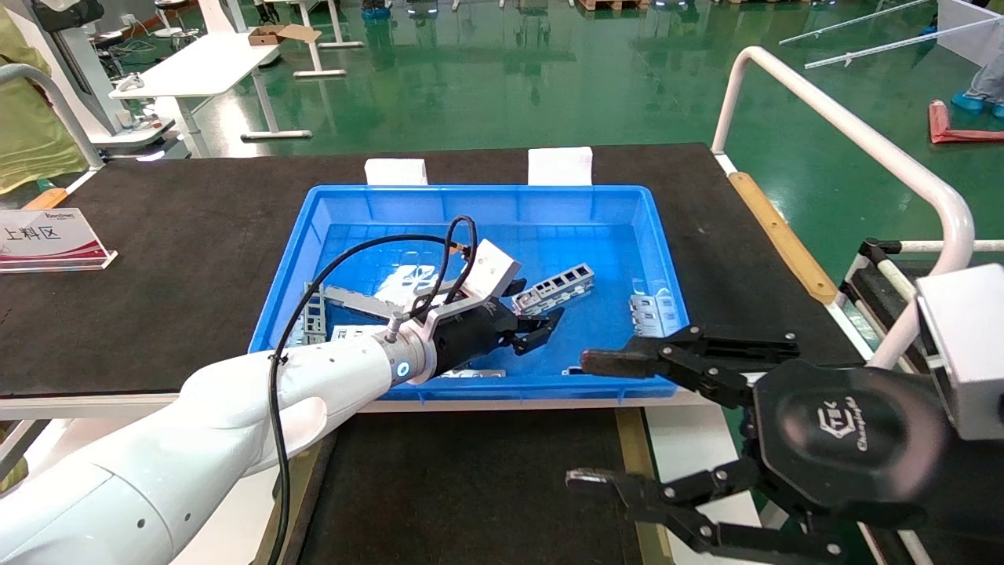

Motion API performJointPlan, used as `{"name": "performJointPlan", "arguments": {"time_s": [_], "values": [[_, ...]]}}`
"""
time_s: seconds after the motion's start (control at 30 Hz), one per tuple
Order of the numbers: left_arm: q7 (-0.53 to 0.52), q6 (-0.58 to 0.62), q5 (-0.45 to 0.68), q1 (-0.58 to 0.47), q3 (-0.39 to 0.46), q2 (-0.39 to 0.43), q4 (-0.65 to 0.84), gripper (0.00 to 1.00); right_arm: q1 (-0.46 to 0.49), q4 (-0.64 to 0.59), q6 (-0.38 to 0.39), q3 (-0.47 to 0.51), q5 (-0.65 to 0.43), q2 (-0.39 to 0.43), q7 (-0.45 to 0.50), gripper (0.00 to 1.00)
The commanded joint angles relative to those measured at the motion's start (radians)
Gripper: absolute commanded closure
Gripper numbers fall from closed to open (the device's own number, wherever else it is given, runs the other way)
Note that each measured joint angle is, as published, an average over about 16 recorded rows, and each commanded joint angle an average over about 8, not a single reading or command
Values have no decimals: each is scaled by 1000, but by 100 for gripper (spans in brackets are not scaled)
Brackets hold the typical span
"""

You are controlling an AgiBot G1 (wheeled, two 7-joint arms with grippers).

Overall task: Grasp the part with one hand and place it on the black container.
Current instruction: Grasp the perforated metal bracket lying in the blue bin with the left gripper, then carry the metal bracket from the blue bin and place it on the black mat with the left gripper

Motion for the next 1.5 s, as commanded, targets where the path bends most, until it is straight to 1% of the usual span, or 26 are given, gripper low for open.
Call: {"name": "performJointPlan", "arguments": {"time_s": [0.03, 0.5, 0.97, 1.5], "values": [[8, -3, -13, 4, 4, 0, 1, 100, 0, 0, 0, 0, 0, 0, 0, 100], [49, -5, -83, 17, 36, 0, 5, 100, 0, 0, 0, -1, 1, 0, -1, 100], [104, 3, -158, -6, 43, 0, 10, 100, 0, 0, 1, -2, 1, 1, -1, 100], [191, 81, -284, -51, 20, 2, 19, 100, 1, 0, 1, -3, 2, 1, -1, 100]]}}
